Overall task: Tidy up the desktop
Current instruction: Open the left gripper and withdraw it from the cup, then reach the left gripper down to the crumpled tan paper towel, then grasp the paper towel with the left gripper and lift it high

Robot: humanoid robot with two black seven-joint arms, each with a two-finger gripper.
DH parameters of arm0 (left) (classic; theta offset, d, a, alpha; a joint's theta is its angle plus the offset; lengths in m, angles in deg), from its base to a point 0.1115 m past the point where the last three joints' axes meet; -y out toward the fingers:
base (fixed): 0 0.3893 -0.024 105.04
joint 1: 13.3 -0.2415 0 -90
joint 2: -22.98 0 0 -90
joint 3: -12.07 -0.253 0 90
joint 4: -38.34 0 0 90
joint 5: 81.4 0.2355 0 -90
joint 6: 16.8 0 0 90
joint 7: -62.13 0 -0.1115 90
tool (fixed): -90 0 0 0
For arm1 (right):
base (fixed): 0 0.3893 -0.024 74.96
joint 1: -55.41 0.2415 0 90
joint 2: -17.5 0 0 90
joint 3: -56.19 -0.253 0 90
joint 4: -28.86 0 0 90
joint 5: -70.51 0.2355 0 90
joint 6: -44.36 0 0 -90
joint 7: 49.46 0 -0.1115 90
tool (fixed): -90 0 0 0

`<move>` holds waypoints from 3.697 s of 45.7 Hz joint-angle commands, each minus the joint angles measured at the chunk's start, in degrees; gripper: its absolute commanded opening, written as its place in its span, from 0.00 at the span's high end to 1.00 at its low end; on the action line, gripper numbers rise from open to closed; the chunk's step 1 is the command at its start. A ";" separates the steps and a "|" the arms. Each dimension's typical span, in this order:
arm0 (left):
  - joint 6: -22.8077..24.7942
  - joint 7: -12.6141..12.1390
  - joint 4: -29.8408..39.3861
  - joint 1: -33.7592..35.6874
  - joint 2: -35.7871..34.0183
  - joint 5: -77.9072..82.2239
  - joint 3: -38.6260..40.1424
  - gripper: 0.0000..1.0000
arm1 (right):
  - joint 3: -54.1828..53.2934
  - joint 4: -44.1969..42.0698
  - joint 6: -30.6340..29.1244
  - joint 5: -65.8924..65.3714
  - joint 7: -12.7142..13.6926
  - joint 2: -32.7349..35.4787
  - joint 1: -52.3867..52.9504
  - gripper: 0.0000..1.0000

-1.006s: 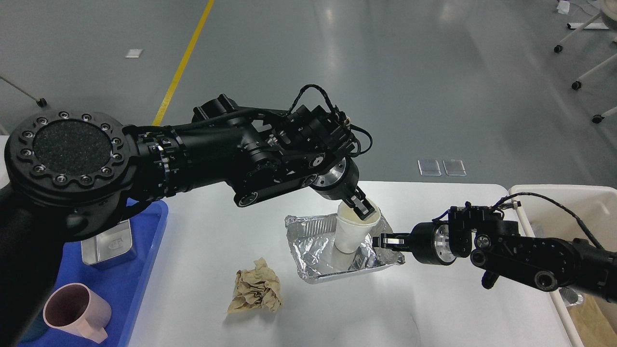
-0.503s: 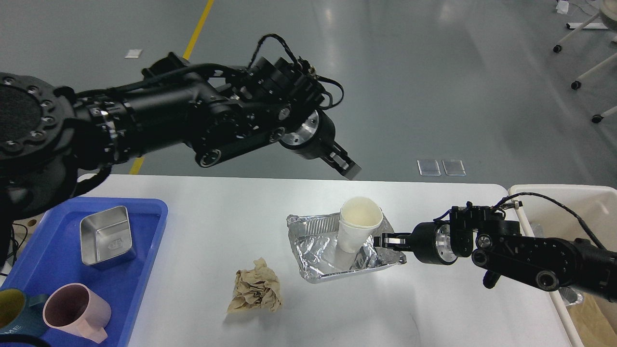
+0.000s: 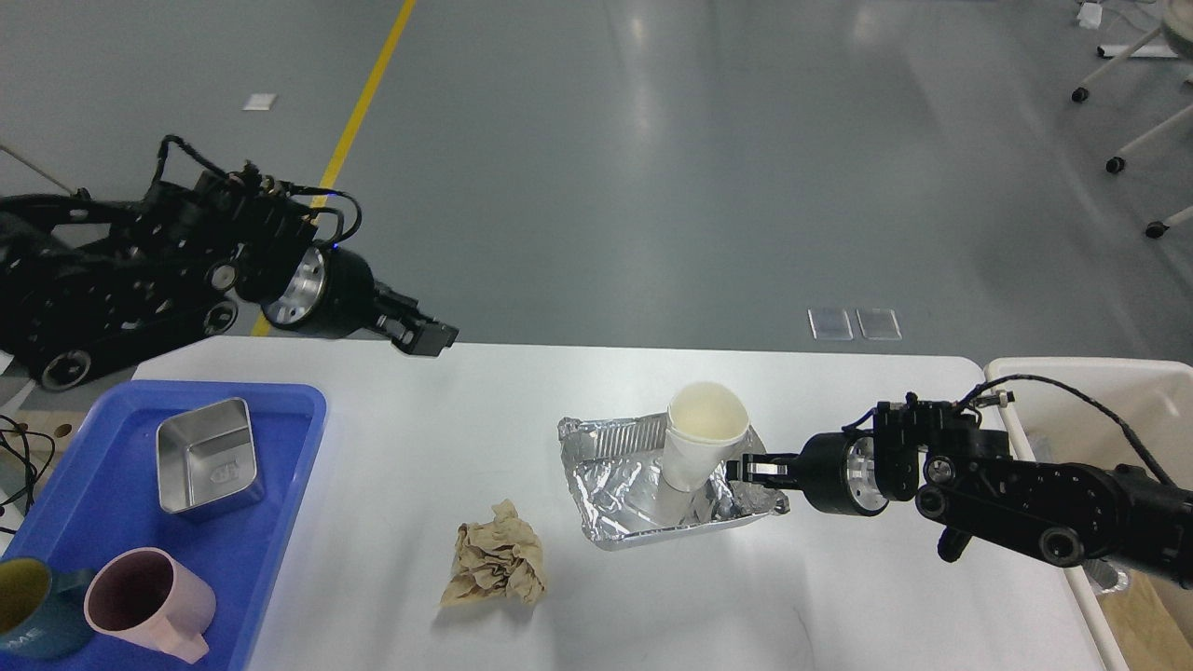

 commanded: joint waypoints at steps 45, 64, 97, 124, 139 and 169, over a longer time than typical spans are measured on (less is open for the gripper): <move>9.26 4.00 27.16 3.34 -59.60 0.98 6.06 0.36 | -0.01 0.35 -0.09 0.00 0.01 -2.15 -0.69 1.00; 9.96 4.00 27.16 4.39 -60.57 0.90 5.09 0.36 | -0.01 0.26 -0.09 0.00 0.01 -2.24 -0.51 1.00; -9.38 3.38 17.58 -12.92 -17.68 -2.88 -4.93 0.13 | -0.01 0.26 -0.09 0.00 0.01 -1.36 -0.60 1.00; -9.82 3.38 -5.00 -21.00 7.89 -3.06 -4.58 0.11 | 0.08 0.18 -0.09 0.00 0.01 -0.39 -0.51 1.00; -12.89 3.64 -8.87 -22.85 16.16 -2.80 -5.46 0.11 | 0.08 0.35 -0.09 0.00 0.01 -0.13 -0.51 1.00; -11.49 3.56 -8.79 -22.33 16.42 -2.00 -9.06 1.00 | -0.01 0.44 -0.09 0.00 0.01 0.40 -0.60 1.00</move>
